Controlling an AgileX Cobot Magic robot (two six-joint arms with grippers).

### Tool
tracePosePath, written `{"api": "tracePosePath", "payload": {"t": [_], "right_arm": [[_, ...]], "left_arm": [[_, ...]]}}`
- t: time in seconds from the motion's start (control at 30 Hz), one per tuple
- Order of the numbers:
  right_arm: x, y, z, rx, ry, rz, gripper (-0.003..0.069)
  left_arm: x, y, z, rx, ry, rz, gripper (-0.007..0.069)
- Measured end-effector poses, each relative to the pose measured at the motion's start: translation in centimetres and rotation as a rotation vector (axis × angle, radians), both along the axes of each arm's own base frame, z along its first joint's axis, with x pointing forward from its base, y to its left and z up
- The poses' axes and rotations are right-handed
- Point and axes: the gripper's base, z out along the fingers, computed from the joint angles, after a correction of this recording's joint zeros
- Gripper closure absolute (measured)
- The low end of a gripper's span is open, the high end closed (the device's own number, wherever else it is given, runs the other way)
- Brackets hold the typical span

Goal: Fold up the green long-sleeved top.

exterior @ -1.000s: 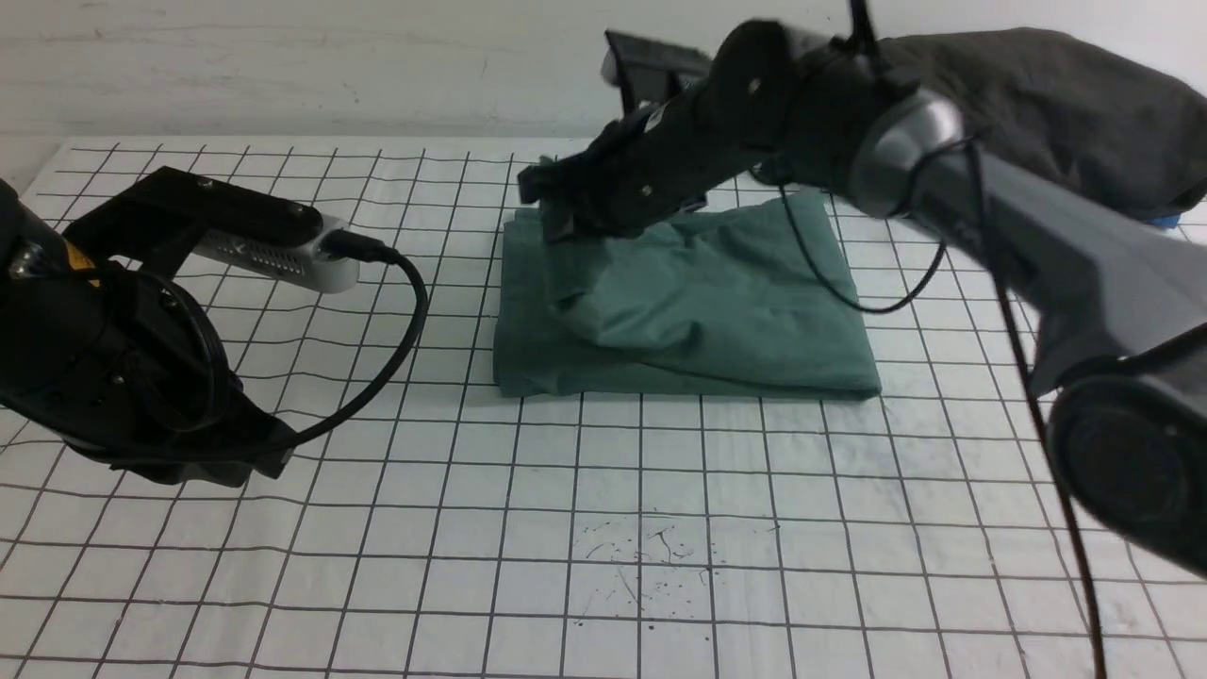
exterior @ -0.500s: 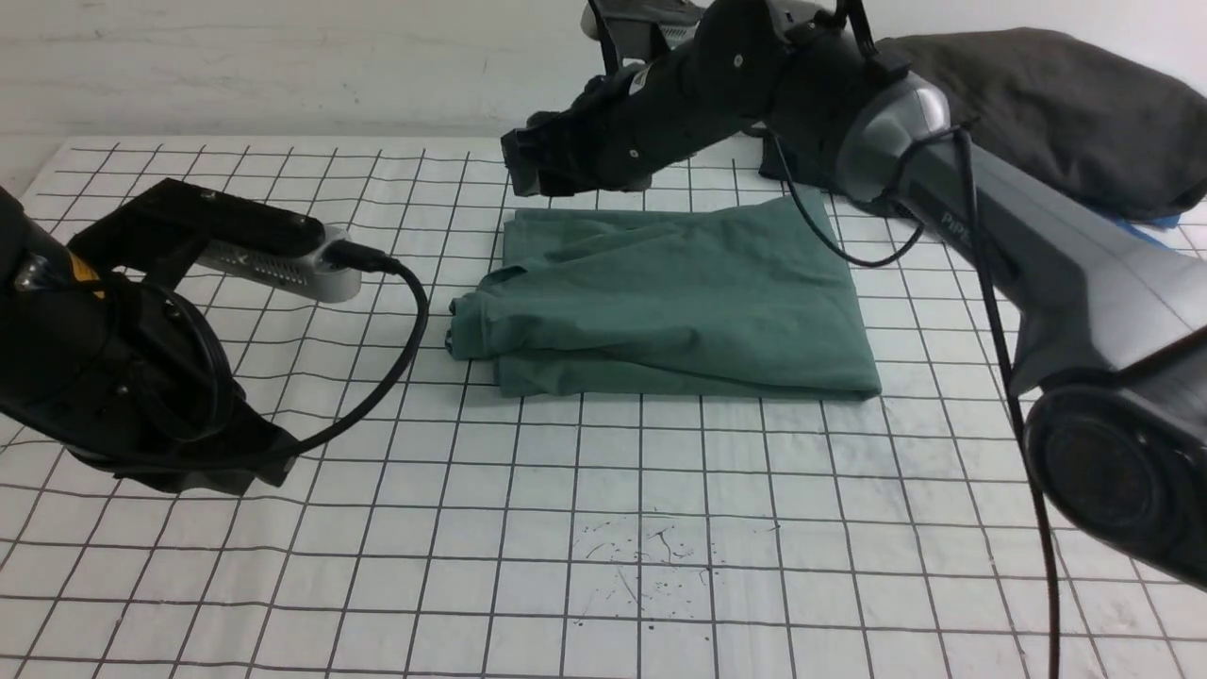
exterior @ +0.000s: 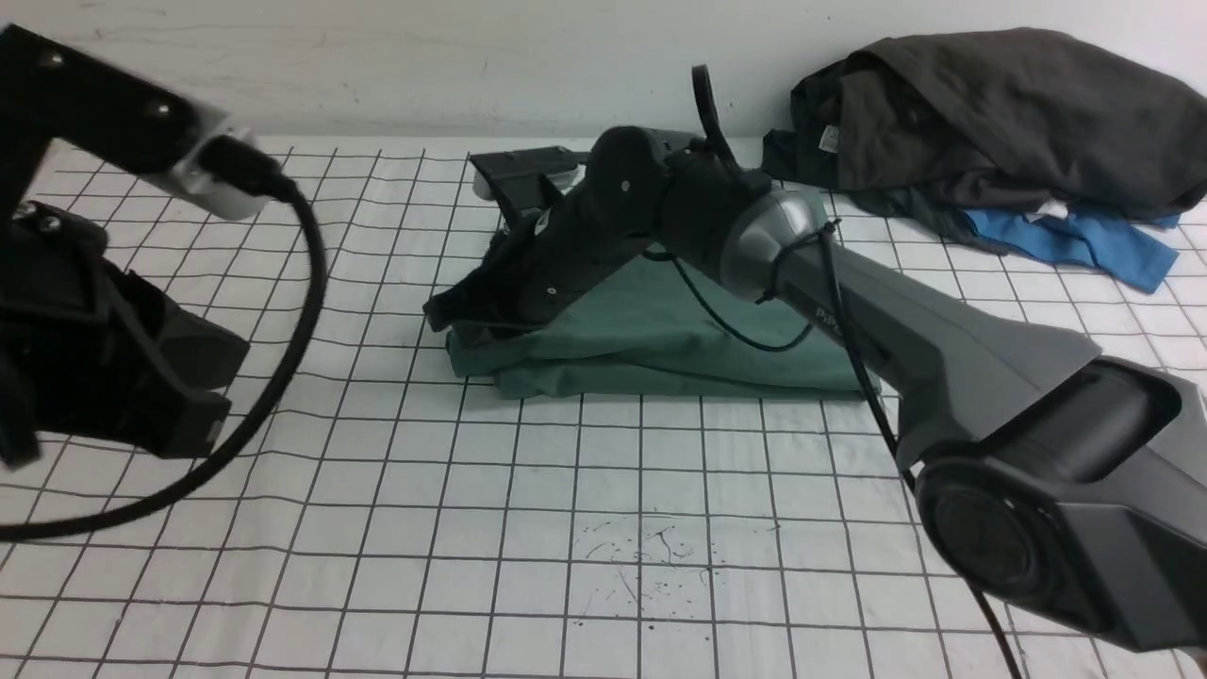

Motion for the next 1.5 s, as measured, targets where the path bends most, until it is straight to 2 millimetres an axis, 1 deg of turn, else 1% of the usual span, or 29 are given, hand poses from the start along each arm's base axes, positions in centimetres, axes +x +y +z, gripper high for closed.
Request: {"api": "tracePosePath", "payload": {"t": [0.07, 0.1, 0.13, 0.17, 0.23, 0.27, 0.3, 0.33, 0.37, 0.4, 0.43, 0.47, 0.57, 0.6, 0.67, 0.7, 0.73, 0.77, 0.8, 0.9, 1.0, 1.03, 1.1, 1.13, 1.17, 1.3, 1.4, 1.43, 1.5], "right_arm": [[-0.5, -1.0, 5.0, -0.004, -0.105, 0.028, 0.0672], [-0.7, -1.6, 6.7, -0.010, -0.138, 0.026, 0.0672], [-0.8, -1.8, 7.2, -0.007, -0.143, 0.026, 0.0672], [-1.4, -3.6, 11.2, -0.008, -0.206, 0.013, 0.0672], [-2.4, -5.9, 15.1, 0.002, -0.262, -0.014, 0.0672], [-3.3, -7.8, 17.4, -0.004, -0.288, -0.038, 0.0672], [-3.7, -8.5, 18.5, 0.000, -0.306, -0.048, 0.0672], [-5.2, -11.4, 20.5, -0.026, -0.325, -0.087, 0.0672], [-6.3, -12.7, 21.8, -0.034, -0.348, -0.104, 0.0672], [-7.2, -14.0, 22.0, -0.061, -0.344, -0.120, 0.0672], [-8.5, -15.5, 23.0, -0.075, -0.365, -0.139, 0.0672], [-9.8, -16.9, 23.1, -0.103, -0.369, -0.156, 0.0673], [-13.4, -20.0, 21.9, -0.186, -0.370, -0.186, 0.0673], [-14.6, -20.9, 21.0, -0.208, -0.358, -0.191, 0.0673], [-17.6, -22.6, 18.4, -0.266, -0.316, -0.186, 0.0673], [-17.8, -22.8, 18.1, -0.269, -0.310, -0.184, 0.0673], [-19.4, -23.5, 16.3, -0.294, -0.266, -0.175, 0.0673], [-21.2, -24.3, 15.4, -0.297, -0.248, -0.172, 0.0673], [-21.3, -24.3, 15.0, -0.302, -0.235, -0.169, 0.0673], [-25.8, -26.2, 13.4, -0.278, -0.216, -0.175, 0.0673], [-30.1, -28.2, 12.6, -0.231, -0.288, -0.196, 0.0673], [-30.4, -28.3, 12.0, -0.233, -0.283, -0.196, 0.0673], [-33.3, -29.7, 11.5, -0.146, -0.437, -0.237, 0.0673], [-33.8, -30.0, 11.3, -0.135, -0.455, -0.242, 0.0673], [-35.1, -30.6, 10.8, -0.066, -0.568, -0.274, 0.0673], [-38.2, -32.4, 8.9, 0.145, -0.900, -0.369, 0.0673], [-39.4, -33.2, 6.4, 0.274, -1.090, -0.428, 0.0673], [-39.6, -33.3, 6.0, 0.289, -1.109, -0.434, 0.0673], [-39.4, -33.3, 4.2, 0.337, -1.165, -0.465, 0.0673]], "left_arm": [[-2.2, 0.5, 0.4, -0.016, -0.132, 0.002, 0.0631], [-2.9, 0.7, 0.5, -0.021, -0.178, 0.007, 0.0631], [-3.1, 0.8, 0.5, -0.022, -0.190, 0.008, 0.0631], [-4.5, 1.2, 0.5, -0.035, -0.294, 0.024, 0.0631], [-5.8, 1.6, 0.4, -0.050, -0.379, 0.040, 0.0631], [-6.5, 1.9, 0.1, -0.065, -0.441, 0.059, 0.0631], [-6.5, 2.0, -0.2, -0.065, -0.442, 0.062, 0.0631], [-7.3, 2.3, -0.9, -0.078, -0.507, 0.084, 0.0631], [-7.6, 2.4, -1.7, -0.084, -0.518, 0.093, 0.0631], [-7.8, 2.5, -2.0, -0.094, -0.544, 0.103, 0.0631], [-8.1, 2.6, -2.6, -0.107, -0.566, 0.116, 0.0631], [-8.2, 2.7, -3.2, -0.117, -0.577, 0.127, 0.0631], [-8.7, 3.1, -4.3, -0.149, -0.640, 0.162, 0.0631], [-8.9, 3.2, -4.6, -0.157, -0.664, 0.174, 0.0631], [-9.0, 3.4, -5.0, -0.167, -0.691, 0.189, 0.0631], [-9.0, 3.4, -5.0, -0.167, -0.691, 0.190, 0.0631], [-9.1, 3.4, -5.1, -0.170, -0.702, 0.194, 0.0631], [-9.2, 3.5, -5.2, -0.173, -0.709, 0.197, 0.0631], [-9.2, 3.5, -5.2, -0.173, -0.711, 0.197, 0.0631], [-9.5, 3.5, -5.1, -0.181, -0.726, 0.199, 0.0631], [-9.5, 3.5, -5.0, -0.187, -0.731, 0.203, 0.0631], [-9.5, 3.6, -5.0, -0.187, -0.732, 0.203, 0.0631], [-9.5, 3.6, -5.0, -0.187, -0.734, 0.204, 0.0631], [-9.5, 3.6, -5.0, -0.187, -0.734, 0.204, 0.0631], [-9.5, 3.6, -5.0, -0.187, -0.734, 0.204, 0.0631], [-9.5, 3.6, -5.0, -0.189, -0.733, 0.204, 0.0631], [-9.5, 3.6, -5.0, -0.189, -0.733, 0.204, 0.0631], [-9.5, 3.5, -5.0, -0.188, -0.731, 0.204, 0.0631], [-9.5, 3.5, -5.1, -0.189, -0.731, 0.204, 0.0631]]}}
